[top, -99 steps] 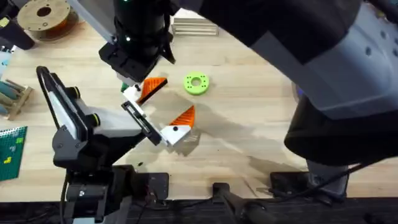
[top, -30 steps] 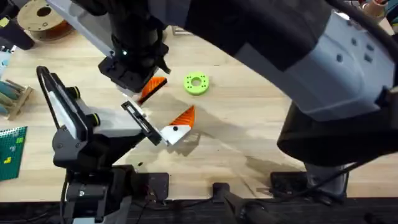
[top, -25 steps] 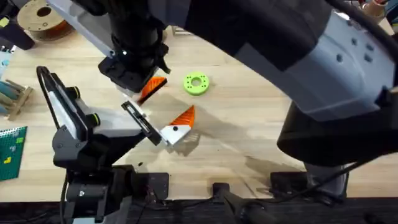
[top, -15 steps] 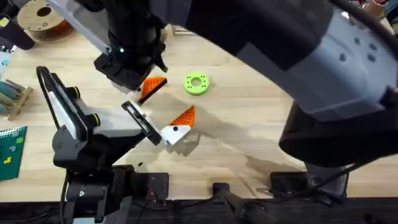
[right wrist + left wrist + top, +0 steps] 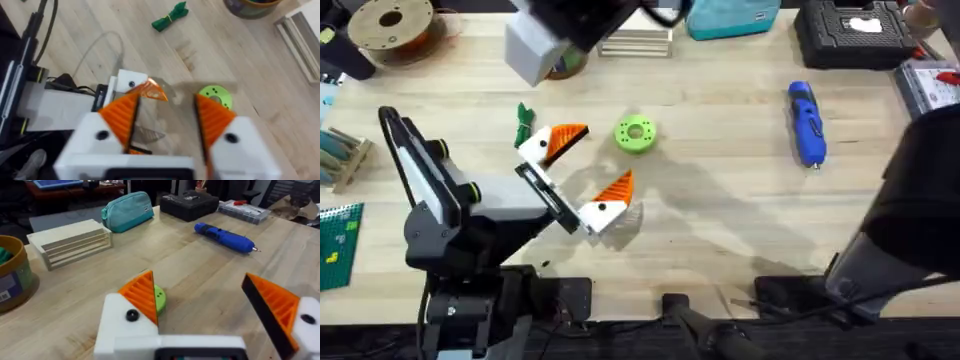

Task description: Pick up the gripper from the table and insert it into the empty holder that is missing its gripper. Then pick up a screw, insert it into the mounting hole, and use the screwdriver to tighten it. Finally, clean up the table by picking up the vegetable and placing it into the bucket.

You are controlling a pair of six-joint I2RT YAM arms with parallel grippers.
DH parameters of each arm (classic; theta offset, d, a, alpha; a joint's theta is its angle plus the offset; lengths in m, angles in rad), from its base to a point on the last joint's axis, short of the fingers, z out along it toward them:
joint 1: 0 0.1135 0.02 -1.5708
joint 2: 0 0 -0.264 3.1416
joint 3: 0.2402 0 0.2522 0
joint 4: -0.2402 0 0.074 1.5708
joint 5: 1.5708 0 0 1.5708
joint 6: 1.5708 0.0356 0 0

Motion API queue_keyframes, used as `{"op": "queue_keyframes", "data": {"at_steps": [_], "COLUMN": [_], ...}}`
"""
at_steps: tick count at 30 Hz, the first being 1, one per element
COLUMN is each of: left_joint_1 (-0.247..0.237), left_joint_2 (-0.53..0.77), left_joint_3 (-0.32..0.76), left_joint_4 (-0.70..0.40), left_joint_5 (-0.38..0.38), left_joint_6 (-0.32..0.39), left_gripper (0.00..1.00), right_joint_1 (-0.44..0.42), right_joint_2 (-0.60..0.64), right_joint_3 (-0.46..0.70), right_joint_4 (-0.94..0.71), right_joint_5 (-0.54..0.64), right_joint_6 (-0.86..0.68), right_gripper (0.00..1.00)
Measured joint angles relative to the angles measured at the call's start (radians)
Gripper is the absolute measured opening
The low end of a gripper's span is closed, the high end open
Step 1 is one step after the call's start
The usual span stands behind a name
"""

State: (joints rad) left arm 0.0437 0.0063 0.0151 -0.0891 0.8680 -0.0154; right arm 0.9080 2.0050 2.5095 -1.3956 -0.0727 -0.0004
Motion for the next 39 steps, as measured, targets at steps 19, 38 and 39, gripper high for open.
{"op": "queue_keyframes", "data": {"at_steps": [19,38,39], "left_joint_1": [0.000,0.000,0.000], "left_joint_2": [0.000,0.000,0.000], "left_joint_3": [0.000,0.000,0.000], "left_joint_4": [0.000,0.000,0.000], "left_joint_5": [0.000,0.000,0.000], "left_joint_6": [0.000,0.000,0.000], "left_gripper": [0.985,0.985,0.985], "right_joint_1": [-0.182,-0.419,-0.432], "right_joint_2": [-0.175,-0.452,-0.466], "right_joint_3": [0.000,0.000,-0.001], "right_joint_4": [-0.148,-0.221,-0.221], "right_joint_5": [0.092,0.192,0.193], "right_joint_6": [-0.003,-0.001,0.001], "right_gripper": [0.844,0.849,0.848]}}
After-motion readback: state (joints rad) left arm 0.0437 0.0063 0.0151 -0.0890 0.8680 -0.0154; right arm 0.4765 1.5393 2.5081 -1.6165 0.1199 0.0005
